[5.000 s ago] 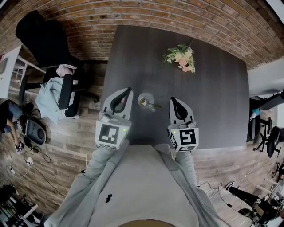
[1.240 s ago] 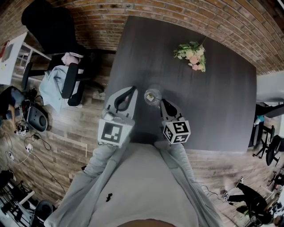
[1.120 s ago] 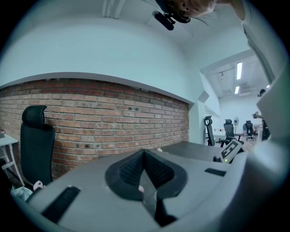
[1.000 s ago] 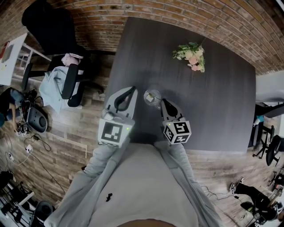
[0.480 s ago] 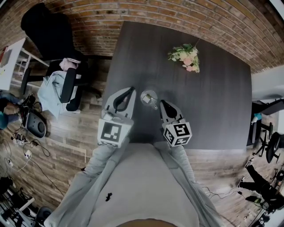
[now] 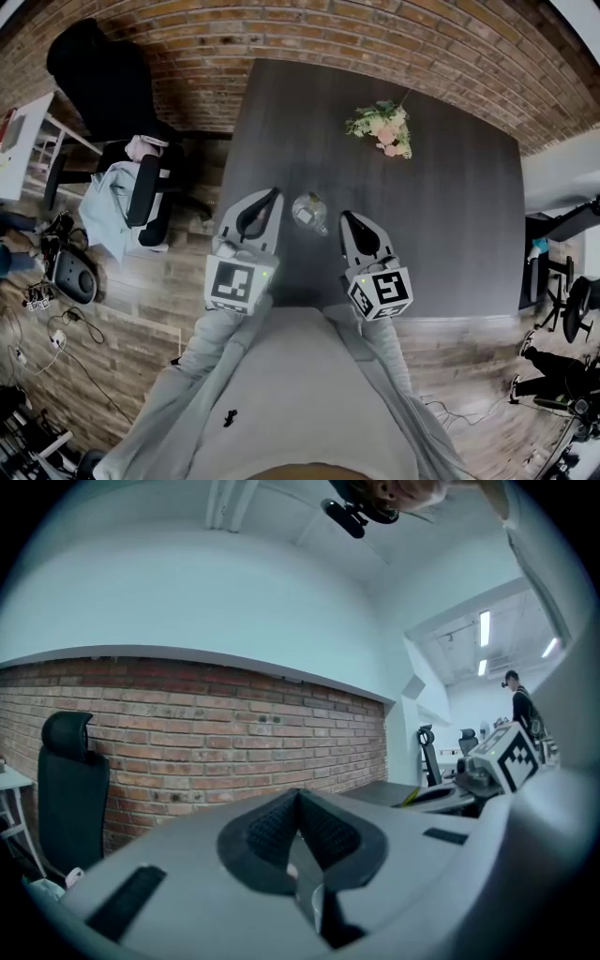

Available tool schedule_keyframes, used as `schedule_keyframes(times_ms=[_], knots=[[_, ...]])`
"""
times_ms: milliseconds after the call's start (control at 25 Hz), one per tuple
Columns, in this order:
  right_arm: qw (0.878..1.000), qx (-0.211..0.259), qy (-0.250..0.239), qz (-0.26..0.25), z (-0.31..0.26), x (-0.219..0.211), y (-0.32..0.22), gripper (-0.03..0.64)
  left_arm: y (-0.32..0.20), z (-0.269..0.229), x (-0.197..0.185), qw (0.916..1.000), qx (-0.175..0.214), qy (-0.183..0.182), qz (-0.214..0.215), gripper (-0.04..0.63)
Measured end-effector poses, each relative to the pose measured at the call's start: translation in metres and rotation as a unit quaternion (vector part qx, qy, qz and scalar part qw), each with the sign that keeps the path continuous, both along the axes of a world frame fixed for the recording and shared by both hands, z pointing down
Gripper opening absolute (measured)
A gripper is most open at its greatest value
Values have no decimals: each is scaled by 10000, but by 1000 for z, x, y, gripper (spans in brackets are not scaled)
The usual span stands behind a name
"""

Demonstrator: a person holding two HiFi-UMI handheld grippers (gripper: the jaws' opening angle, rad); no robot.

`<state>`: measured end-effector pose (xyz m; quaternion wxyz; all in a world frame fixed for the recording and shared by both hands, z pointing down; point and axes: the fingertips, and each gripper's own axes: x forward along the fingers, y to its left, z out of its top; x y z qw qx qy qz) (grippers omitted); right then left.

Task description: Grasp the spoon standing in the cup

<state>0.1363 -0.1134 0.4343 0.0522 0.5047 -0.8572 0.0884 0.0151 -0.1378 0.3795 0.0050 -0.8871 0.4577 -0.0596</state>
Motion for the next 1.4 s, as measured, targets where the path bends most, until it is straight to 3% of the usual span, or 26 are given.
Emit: schedule_keyframes(times_ms=[720, 1080, 1400], knots=[[9892, 1392, 196, 424, -100, 25, 2, 20, 6, -25, -4, 9993, 381, -56, -8, 18], [9843, 1604, 252, 686, -114, 40, 5, 20, -3, -34, -8, 9993, 307, 142, -171, 18], [9846, 1546, 225, 784, -115, 48, -3, 20, -13, -34, -14, 9992, 352, 68, -160, 18]])
